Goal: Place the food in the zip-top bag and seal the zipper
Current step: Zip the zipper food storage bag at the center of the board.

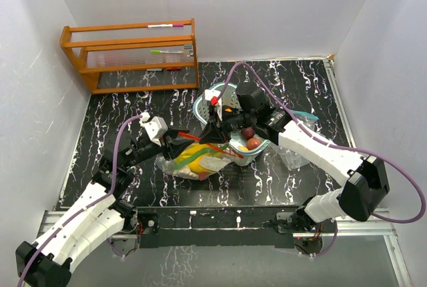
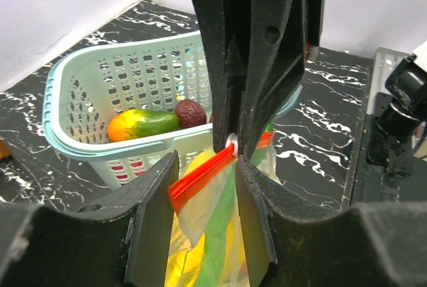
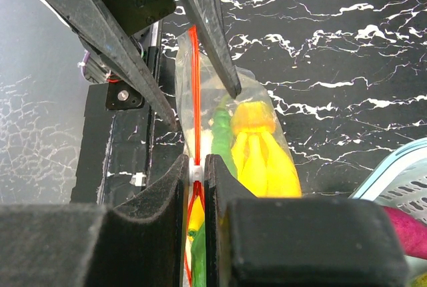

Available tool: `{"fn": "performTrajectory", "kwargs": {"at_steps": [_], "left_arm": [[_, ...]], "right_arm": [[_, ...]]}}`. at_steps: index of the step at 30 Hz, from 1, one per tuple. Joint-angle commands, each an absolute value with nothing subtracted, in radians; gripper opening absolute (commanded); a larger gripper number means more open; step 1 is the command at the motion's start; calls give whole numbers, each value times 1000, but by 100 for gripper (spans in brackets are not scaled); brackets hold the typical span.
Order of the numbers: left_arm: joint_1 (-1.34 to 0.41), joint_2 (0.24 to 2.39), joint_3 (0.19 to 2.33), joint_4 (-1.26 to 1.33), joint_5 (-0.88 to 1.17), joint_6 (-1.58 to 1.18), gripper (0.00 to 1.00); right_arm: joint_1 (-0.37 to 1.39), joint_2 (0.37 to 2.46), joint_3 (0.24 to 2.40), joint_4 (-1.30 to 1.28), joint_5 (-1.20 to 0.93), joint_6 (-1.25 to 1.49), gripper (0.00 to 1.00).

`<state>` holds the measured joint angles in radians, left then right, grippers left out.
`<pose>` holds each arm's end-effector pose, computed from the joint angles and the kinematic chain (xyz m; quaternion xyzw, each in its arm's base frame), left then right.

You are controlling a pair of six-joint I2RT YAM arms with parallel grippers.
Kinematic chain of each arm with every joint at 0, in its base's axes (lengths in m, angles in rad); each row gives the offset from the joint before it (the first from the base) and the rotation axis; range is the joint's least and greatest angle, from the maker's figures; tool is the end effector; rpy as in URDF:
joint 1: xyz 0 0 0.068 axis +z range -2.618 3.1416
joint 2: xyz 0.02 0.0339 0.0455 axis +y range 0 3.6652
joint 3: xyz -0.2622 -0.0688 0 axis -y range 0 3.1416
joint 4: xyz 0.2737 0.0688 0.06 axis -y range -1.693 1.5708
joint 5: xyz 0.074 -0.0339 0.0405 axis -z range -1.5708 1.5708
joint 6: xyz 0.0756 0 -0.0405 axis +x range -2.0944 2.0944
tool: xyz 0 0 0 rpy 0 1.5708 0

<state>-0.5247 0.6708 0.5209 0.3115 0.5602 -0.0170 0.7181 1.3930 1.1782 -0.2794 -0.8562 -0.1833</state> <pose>0.1793 -0.1502 0.3172 0.3602 0.5496 -0.3684 0.6576 0.2355 0.2816 0.3132 -0.5318 0.6104 0.4670 0.3557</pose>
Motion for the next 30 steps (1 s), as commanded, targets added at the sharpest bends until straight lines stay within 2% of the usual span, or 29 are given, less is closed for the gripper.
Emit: {"fn": "performTrajectory", "kwargs": {"at_steps": [1, 5, 6, 8, 9, 15, 24, 30], "left_arm": [[-522, 677, 515, 357, 664, -32, 38], [-521, 687, 516, 334, 690, -31, 37], [-522, 689, 513, 336, 691, -29, 31], [-521, 695, 511, 349, 696, -26, 5], [-522, 700, 515, 349, 696, -27, 0], [-520, 752, 564, 262, 716, -9, 0], [-521, 666, 689, 97, 219, 18, 0], [-521, 622, 734, 36, 98, 51, 0]], "right_arm": [[715, 1357, 1245, -261, -867, -202, 8], [715, 1361, 1250, -270, -868, -207, 8], [715, 1361, 1249, -269, -868, -207, 8], [716, 1361, 1248, -270, -867, -207, 8], [716, 1361, 1247, -270, -867, -207, 8], [716, 1356, 1249, -270, -852, -207, 8], [710, 1327, 1224, -285, -791, -212, 8], [702, 1312, 1219, -297, -771, -213, 8]]}}
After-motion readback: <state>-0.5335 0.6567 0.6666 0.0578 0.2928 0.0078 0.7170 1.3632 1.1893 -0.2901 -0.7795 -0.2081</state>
